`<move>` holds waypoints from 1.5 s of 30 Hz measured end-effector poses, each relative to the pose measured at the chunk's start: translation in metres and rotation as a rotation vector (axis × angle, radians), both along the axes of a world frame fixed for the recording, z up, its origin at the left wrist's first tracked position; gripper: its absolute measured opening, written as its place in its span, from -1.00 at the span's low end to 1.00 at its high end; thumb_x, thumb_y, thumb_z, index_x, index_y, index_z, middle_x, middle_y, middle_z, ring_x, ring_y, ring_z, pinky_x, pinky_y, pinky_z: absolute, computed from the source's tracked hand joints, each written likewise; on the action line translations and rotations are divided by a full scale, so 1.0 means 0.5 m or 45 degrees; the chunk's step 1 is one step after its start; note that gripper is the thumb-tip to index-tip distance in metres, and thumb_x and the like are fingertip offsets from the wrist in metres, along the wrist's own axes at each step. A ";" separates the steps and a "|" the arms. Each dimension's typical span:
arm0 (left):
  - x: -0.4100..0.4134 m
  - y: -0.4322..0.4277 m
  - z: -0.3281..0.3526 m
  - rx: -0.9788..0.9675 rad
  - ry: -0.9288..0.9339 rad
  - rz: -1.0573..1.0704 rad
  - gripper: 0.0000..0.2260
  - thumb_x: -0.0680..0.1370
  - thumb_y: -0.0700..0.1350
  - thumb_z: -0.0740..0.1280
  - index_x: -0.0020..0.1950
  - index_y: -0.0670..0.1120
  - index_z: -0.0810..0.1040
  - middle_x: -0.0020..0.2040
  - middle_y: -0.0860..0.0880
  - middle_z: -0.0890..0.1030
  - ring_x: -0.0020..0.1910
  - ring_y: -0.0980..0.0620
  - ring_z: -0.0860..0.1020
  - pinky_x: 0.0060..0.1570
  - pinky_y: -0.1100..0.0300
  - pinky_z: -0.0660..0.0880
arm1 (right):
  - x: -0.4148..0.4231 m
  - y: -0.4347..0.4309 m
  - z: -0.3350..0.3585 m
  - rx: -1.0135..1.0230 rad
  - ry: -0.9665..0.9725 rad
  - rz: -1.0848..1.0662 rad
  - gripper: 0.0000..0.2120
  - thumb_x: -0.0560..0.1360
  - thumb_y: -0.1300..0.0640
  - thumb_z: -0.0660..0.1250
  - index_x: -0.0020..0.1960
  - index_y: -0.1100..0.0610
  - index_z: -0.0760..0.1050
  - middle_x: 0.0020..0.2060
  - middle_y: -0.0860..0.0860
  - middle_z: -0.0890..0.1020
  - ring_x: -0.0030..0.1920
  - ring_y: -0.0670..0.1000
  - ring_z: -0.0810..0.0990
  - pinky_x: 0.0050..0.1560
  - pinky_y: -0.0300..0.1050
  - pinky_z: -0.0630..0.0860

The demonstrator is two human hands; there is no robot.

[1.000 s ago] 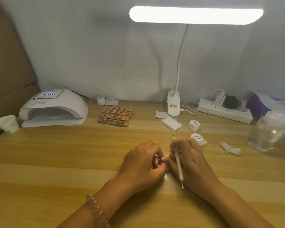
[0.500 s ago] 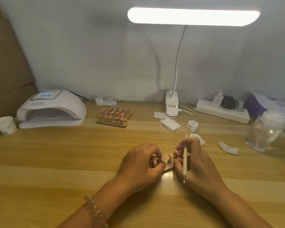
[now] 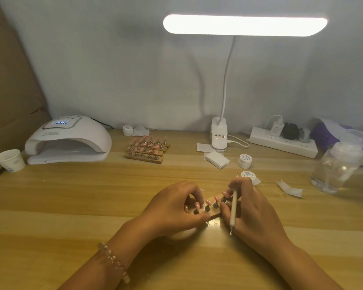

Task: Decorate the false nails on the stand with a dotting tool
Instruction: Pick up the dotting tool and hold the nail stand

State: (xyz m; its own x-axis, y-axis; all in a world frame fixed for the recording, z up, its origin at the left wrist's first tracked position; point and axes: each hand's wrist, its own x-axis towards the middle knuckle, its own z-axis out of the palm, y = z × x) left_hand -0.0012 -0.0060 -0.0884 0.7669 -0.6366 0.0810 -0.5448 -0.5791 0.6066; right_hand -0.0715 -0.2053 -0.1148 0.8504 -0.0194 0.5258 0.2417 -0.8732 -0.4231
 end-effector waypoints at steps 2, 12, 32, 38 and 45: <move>0.010 0.014 0.007 0.017 0.066 -0.026 -0.76 0.36 0.21 0.47 -0.08 0.21 0.50 -0.04 0.28 0.53 -0.05 0.30 0.52 -0.12 0.26 0.55 | 0.000 0.002 0.001 -0.035 -0.013 -0.008 -0.49 0.39 0.12 0.53 0.11 -0.05 0.24 -0.18 -0.41 0.35 -0.19 -0.19 0.49 -0.25 -0.20 0.47; 0.004 0.011 0.001 0.000 -0.098 -0.007 -0.86 0.48 0.12 0.40 -0.19 0.20 0.45 -0.06 0.17 0.59 -0.10 0.17 0.54 -0.13 0.07 0.54 | 0.003 -0.002 -0.006 -0.062 -0.046 -0.030 -0.49 0.38 0.11 0.54 0.10 -0.04 0.25 -0.18 -0.21 0.45 -0.22 -0.14 0.49 -0.31 -0.15 0.54; -0.021 0.005 0.002 0.152 -0.380 0.010 -0.88 0.53 0.13 0.33 -0.10 0.18 0.40 -0.17 0.25 0.42 -0.23 0.34 0.41 -0.29 0.41 0.24 | -0.002 -0.001 -0.003 0.005 0.018 -0.038 -0.55 0.40 0.11 0.52 0.11 0.00 0.30 -0.16 -0.26 0.45 -0.16 -0.11 0.53 -0.24 -0.13 0.52; -0.001 0.020 0.010 0.115 -0.175 -0.046 -0.83 0.44 0.20 0.36 -0.08 0.17 0.49 -0.06 0.25 0.52 -0.10 0.31 0.50 -0.24 0.35 0.36 | -0.007 0.001 -0.001 -0.012 0.012 -0.080 -0.53 0.40 0.05 0.50 0.12 -0.04 0.26 -0.18 -0.11 0.54 -0.20 -0.04 0.57 -0.27 -0.07 0.55; -0.007 0.015 0.005 0.125 -0.254 -0.016 -0.91 0.49 0.15 0.35 -0.08 0.19 0.48 -0.07 0.24 0.52 -0.14 0.32 0.48 -0.27 0.38 0.31 | -0.003 -0.001 -0.003 -0.033 0.025 -0.056 -0.51 0.40 0.07 0.52 0.12 -0.04 0.25 -0.19 -0.18 0.50 -0.24 -0.16 0.54 -0.29 -0.18 0.52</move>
